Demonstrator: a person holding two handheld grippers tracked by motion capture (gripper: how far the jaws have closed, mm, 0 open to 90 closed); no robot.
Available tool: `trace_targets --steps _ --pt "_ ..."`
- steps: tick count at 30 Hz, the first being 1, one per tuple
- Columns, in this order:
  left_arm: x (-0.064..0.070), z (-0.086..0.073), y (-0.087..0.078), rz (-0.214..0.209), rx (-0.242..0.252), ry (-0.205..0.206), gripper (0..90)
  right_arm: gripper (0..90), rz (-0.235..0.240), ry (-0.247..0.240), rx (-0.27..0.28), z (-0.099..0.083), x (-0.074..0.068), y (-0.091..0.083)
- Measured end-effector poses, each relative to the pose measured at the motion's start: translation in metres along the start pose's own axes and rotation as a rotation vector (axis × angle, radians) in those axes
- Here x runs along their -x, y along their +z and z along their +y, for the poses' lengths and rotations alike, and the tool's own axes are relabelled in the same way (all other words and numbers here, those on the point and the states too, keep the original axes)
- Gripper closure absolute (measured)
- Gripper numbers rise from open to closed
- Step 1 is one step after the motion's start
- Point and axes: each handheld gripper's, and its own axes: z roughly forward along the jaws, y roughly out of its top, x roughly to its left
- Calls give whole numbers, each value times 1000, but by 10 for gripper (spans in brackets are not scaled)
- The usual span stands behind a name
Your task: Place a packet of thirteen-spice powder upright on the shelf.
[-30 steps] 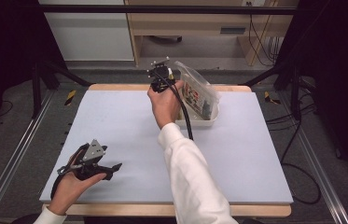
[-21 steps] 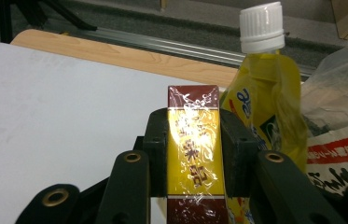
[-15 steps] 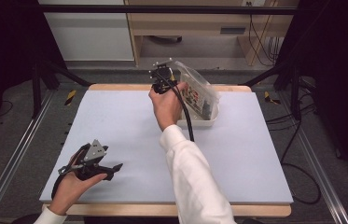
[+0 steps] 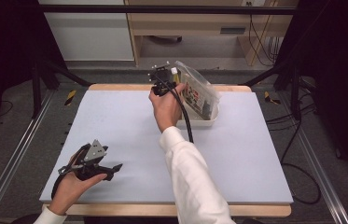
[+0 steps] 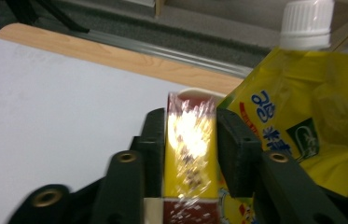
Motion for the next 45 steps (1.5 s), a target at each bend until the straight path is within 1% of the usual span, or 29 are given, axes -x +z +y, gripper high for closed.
trace_targets --steps 2,3,5,8,10,11,13,14,16,18,22,23,27,30,32,33,35,36,38,40,42,45 --pt "0 0 1 -3 -2 2 144 575 -2 -6 1 0 2 -2" --pt "1 0 1 -2 -2 3 144 569 9 -16 10 0 4 -3" --pt "1 1 2 -3 -4 4 144 559 18 -14 15 -1 6 -6" --pt "1 1 2 -3 -10 10 144 538 41 -20 42 -4 11 -11" --pt "1 0 2 -2 -11 10 144 531 68 -21 64 -5 14 -13" --pt "0 0 2 -1 -12 11 144 531 65 -27 65 -7 14 -14" --pt "0 0 2 0 -13 10 144 527 80 -29 80 -9 16 -16" --pt "0 0 2 1 -13 10 144 525 85 -24 84 -10 16 -18" --pt "0 0 2 1 -13 10 144 516 97 -28 93 -12 17 -20" --pt "1 0 2 2 -14 12 144 509 99 -42 99 -14 17 -23" --pt "1 0 2 3 -14 13 144 490 124 -37 99 -17 17 -28" --pt "0 0 2 3 -19 17 144 485 129 -41 105 -19 17 -29" --pt "0 0 2 3 -16 11 142 458 152 -49 132 -23 19 -35" --pt "0 -1 2 8 -17 13 139 434 176 -59 158 -29 18 -44" --pt "0 -1 2 11 -20 15 134 415 191 -72 176 -34 17 -51" --pt "0 -1 2 11 -19 15 132 404 196 -89 190 -38 17 -56" --pt "0 -1 1 11 -22 19 127 390 201 -104 210 -43 16 -63" --pt "0 -1 1 13 -18 13 125 378 206 -116 221 -47 16 -67" --pt "-1 -1 1 16 -18 9 111 358 220 -125 233 -54 16 -73" --pt "-1 -1 1 15 -25 8 110 338 219 -141 246 -63 16 -79" --pt "-1 -1 1 18 -20 8 102 316 229 -152 260 -73 17 -84" --pt "-1 -1 1 19 -15 1 99 284 235 -171 260 -87 19 -89"
